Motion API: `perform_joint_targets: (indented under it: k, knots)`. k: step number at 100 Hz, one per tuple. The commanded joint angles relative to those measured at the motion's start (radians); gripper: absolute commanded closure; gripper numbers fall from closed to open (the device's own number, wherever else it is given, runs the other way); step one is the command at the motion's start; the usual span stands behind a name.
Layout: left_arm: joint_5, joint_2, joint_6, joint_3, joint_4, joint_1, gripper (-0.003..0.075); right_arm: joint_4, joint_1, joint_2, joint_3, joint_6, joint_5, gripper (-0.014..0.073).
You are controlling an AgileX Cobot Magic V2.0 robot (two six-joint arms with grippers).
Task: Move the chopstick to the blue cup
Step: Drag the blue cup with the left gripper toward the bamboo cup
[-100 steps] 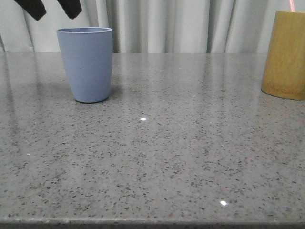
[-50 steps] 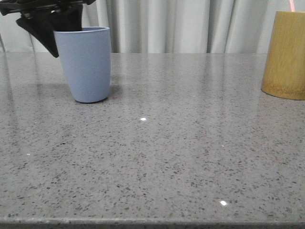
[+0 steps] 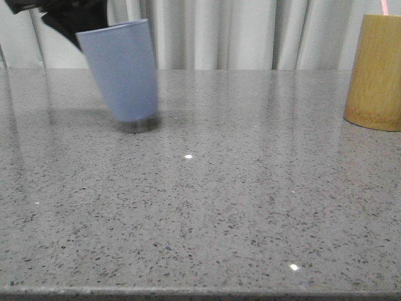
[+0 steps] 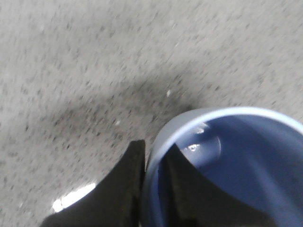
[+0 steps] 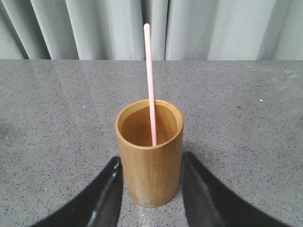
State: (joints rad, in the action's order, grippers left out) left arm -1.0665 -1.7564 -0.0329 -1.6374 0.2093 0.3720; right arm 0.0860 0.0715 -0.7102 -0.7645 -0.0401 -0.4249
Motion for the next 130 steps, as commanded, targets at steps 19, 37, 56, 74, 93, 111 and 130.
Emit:
perform_joint_targets:
  k: [19, 37, 56, 74, 93, 111, 130]
  knots:
    - [0.057, -0.003, 0.0, -0.14, 0.037, 0.066, 0.0739, 0.002, -0.003, -0.002, -0.038, 0.007, 0.075, 0.0275]
    - [-0.01, -0.101, 0.0, -0.271, 0.037, 0.127, 0.0739, 0.002, -0.003, -0.002, -0.038, 0.007, 0.075, 0.0275]
    - [-0.012, -0.169, 0.0, -0.366, 0.037, 0.174, 0.0739, 0.002, -0.003, -0.002, -0.038, 0.007, 0.075, 0.0275]
    - [0.0, -0.206, 0.0, -0.395, 0.035, 0.191, 0.0738, 0.002, -0.003, -0.002, -0.038, 0.007, 0.075, 0.0275]
    - [-0.004, -0.214, 0.0, -0.395, 0.035, 0.192, 0.0733, 0.002, -0.003, -0.002, -0.038, 0.007, 0.076, 0.0275]
    - [-0.019, -0.214, 0.0, -0.397, 0.036, 0.192, 0.0622, 0.002, -0.003, -0.002, -0.038, 0.007, 0.076, 0.0275]
    - [-0.017, -0.214, 0.0, -0.401, 0.036, 0.192, 0.0402, 0.002, -0.003, -0.002, -0.038, 0.007, 0.076, 0.0275]
